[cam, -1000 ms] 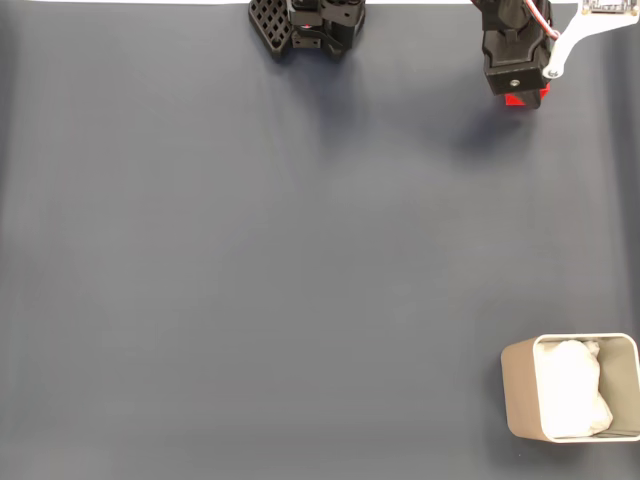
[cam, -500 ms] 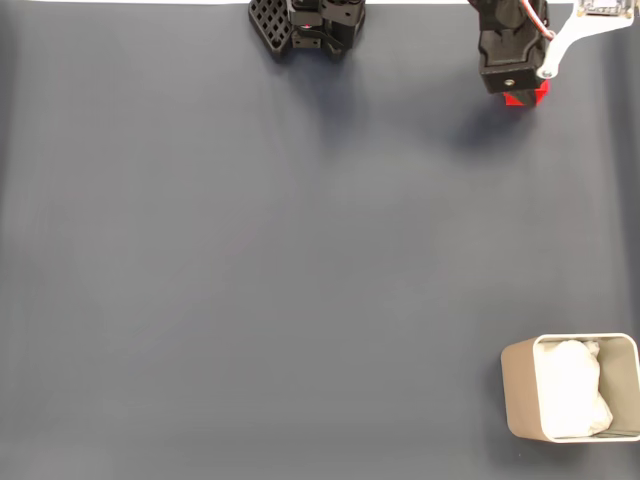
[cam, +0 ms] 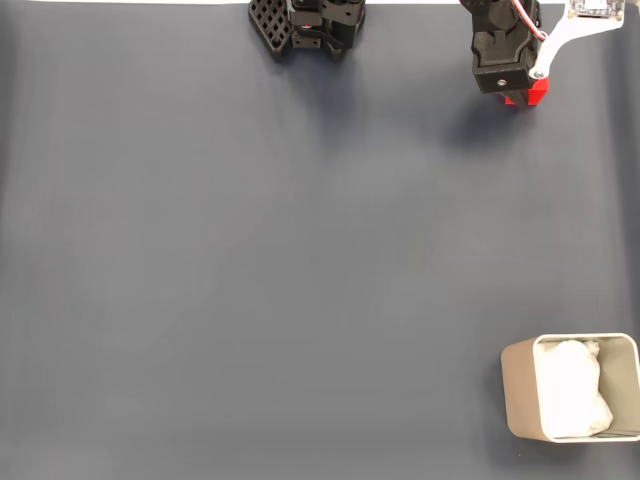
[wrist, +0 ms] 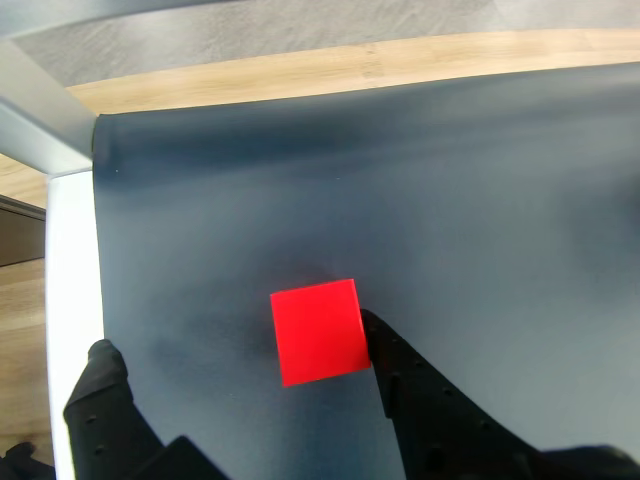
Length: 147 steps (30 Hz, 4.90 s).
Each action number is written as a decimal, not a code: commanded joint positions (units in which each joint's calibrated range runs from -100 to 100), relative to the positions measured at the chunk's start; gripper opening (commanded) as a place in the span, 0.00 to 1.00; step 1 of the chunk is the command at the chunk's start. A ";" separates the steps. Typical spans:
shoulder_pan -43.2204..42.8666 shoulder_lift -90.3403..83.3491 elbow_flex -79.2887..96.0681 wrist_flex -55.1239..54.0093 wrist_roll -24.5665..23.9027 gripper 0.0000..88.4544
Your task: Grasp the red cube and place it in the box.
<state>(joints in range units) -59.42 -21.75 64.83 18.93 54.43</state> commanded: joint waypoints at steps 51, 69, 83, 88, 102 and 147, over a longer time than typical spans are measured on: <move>2.53 -4.07 -6.16 3.93 0.54 0.01; 17.66 -1.90 -27.60 13.77 0.63 0.01; 25.90 5.38 -41.29 13.85 0.63 0.00; 28.53 8.06 -45.85 13.85 0.73 0.00; 32.65 17.94 -60.72 13.85 0.20 0.00; 37.76 51.30 -103.97 15.33 -0.63 0.00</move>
<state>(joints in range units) -21.36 29.57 -34.36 34.05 53.06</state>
